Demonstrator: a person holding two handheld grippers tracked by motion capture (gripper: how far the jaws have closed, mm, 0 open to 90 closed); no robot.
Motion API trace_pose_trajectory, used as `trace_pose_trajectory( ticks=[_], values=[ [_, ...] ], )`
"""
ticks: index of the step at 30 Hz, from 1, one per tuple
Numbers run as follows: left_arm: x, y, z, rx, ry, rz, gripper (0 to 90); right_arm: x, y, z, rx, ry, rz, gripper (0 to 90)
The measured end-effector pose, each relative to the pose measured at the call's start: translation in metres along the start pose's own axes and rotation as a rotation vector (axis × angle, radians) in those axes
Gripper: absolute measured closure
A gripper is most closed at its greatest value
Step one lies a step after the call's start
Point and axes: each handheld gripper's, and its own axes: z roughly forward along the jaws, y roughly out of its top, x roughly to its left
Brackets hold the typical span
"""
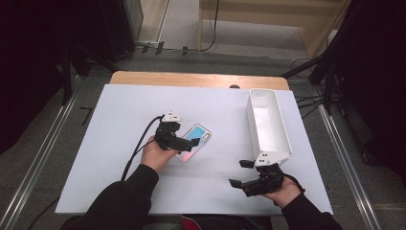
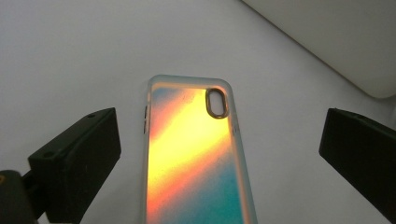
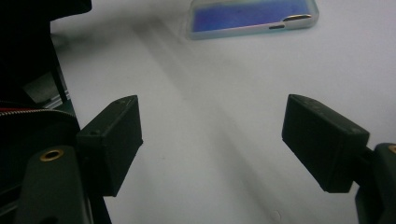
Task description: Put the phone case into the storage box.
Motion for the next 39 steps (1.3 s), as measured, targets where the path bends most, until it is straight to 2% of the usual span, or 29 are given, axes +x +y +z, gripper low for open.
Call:
trace_pose_trajectory(
  ticks=[5,17,27,30,33,39],
  values=[
    [0.0,0.001,-0.002,-0.008,0.014,0.014,0.0,0.0,0.0,0.0,-0.001,0.002,0.004,18.8],
    [-0.002,-0.005,0.005,-0.005,0.019,0.01,0.0,0.001,0.0,-0.001,0.001,0.0,0.003,18.9],
    [-0.006,-0.014,0.018,0.044,0.029,0.056,0.0,0.001,0.0,0.0,0.0,0.001,-0.003,18.8],
    [-0.007,-0.017,0.023,0.05,0.024,0.047,0.0,0.001,0.0,0.0,0.0,0.001,-0.004,18.8],
    [-0.006,-0.021,0.026,0.046,0.044,0.039,0.0,0.001,0.0,0.0,0.001,0.0,-0.004,18.9],
    [-0.003,-0.026,0.03,0.067,0.056,0.049,0.0,0.001,0.0,0.0,0.004,0.008,-0.001,18.9]
  ],
)
